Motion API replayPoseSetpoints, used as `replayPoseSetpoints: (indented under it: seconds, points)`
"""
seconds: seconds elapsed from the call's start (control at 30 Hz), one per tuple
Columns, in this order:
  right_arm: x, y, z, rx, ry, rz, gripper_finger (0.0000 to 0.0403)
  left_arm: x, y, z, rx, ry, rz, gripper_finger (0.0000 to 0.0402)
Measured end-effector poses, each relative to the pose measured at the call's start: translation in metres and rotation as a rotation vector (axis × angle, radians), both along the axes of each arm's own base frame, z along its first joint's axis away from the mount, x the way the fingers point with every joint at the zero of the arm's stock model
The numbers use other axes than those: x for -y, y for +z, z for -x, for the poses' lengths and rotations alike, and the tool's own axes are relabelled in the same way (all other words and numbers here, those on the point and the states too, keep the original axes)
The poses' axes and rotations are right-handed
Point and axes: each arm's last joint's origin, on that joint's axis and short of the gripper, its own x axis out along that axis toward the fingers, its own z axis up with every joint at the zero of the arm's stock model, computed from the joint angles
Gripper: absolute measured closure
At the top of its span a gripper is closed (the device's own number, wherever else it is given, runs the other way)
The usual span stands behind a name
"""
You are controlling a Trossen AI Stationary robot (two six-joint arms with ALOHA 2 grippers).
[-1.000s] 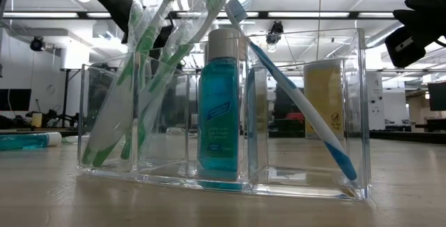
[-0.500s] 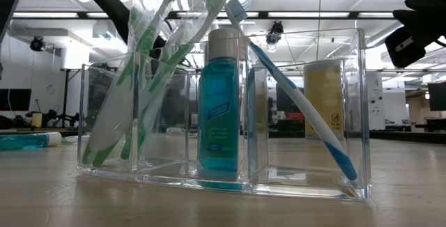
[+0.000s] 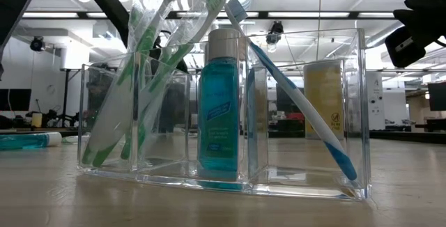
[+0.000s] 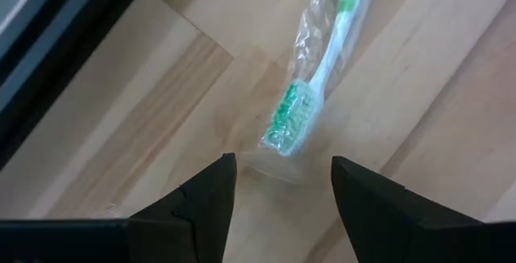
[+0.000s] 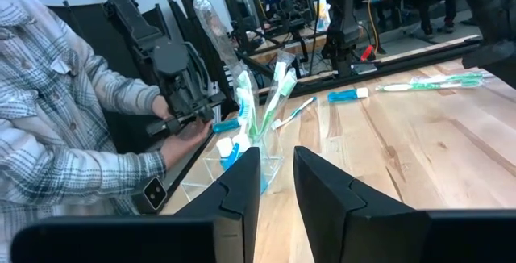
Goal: Pick & Place toothbrushing station
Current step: Put the green toothbrush into the transparent organizer
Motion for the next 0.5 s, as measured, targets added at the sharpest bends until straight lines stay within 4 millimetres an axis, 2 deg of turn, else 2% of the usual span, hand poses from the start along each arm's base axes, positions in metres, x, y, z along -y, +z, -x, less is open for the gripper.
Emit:
replayPoseSetpoints:
  seconds: [0.23,0.5]
  points:
    - [0.0,0.0,0.0,0.0,0.0,0.0,0.0333,-0.002,-0.0034,0.0011,-0.007,0.011,0.009,0.0214]
    - [0.0,0.0,0.0,0.0,0.0,0.0,0.0322,-0.0025,-0.0034,0.0015,-0.007,0.011,0.009,0.0285]
